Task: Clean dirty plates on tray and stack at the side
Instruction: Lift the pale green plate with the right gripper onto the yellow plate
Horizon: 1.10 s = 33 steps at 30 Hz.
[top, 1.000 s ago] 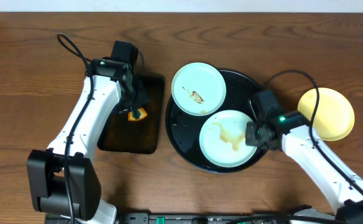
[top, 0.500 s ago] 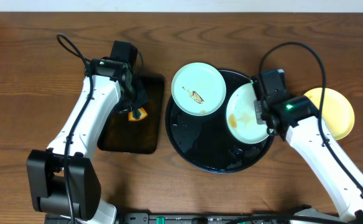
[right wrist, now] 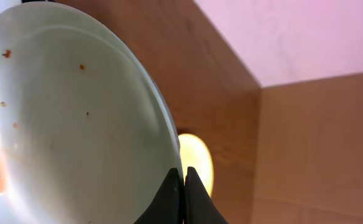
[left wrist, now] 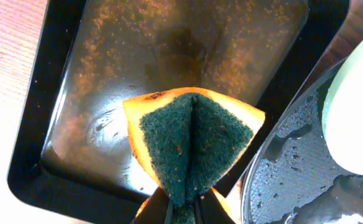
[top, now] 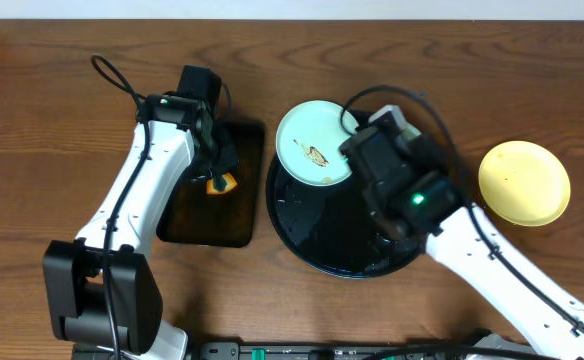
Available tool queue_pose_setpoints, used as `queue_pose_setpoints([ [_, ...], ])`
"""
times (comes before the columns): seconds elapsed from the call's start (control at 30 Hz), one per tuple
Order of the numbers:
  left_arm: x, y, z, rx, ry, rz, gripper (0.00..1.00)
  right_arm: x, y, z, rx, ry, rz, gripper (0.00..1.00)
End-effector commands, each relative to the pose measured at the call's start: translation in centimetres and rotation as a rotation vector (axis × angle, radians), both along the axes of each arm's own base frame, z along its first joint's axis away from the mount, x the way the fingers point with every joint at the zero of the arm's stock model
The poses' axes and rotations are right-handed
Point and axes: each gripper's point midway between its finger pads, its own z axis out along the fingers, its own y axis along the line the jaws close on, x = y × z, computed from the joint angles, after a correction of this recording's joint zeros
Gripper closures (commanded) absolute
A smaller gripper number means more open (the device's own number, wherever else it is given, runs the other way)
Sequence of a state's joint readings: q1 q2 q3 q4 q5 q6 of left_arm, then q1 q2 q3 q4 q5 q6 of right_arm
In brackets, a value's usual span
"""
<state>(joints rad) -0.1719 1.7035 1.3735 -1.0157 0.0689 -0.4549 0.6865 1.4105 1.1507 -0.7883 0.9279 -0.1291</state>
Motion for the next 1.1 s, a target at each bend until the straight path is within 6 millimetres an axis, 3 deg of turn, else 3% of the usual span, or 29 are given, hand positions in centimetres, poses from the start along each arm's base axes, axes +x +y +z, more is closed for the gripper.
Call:
queue_pose_setpoints([
  [0.0,0.1,0.2,0.7,0.000,-0.019,-0.001,0.92,-0.1,-1.0,3.3,-0.091,-0.111,-0.047,0.99],
  [0.37,0.1,0.2,0.7,0.000,-0.019,-0.001,0.92,0.3,-1.4,3.6,-0.019,-0.171,-0.108,0.99],
  [0.6,0.1,0.2,0.7,0.000,-0.019,-0.001,0.92,1.5,-3.1,0.1,0.291,-0.086,-0.208,0.99],
  [0.7,0.1,0.2,0.7,0.000,-0.019,-0.001,0.92,2.1,-6.2,-0.7,0.391,-0.082,-0.322,0.99],
  [0.8,0.1,0.2,0.7,0.000,-0.019,0.000,0.92,2.3,-10.6,-0.9,0.423,-0.112,-0.461,0.99],
  [0.97,0.1,0.2,0.7,0.000,-0.019,0.000,0.92,1.4,-17.7,-1.5,0.487,-0.162,-0.685,0.99],
  [1.07,0.1,0.2,0.7,0.000,-0.019,0.000,0.92,0.7,-20.7,-2.4,0.571,-0.155,-0.774,0.99],
])
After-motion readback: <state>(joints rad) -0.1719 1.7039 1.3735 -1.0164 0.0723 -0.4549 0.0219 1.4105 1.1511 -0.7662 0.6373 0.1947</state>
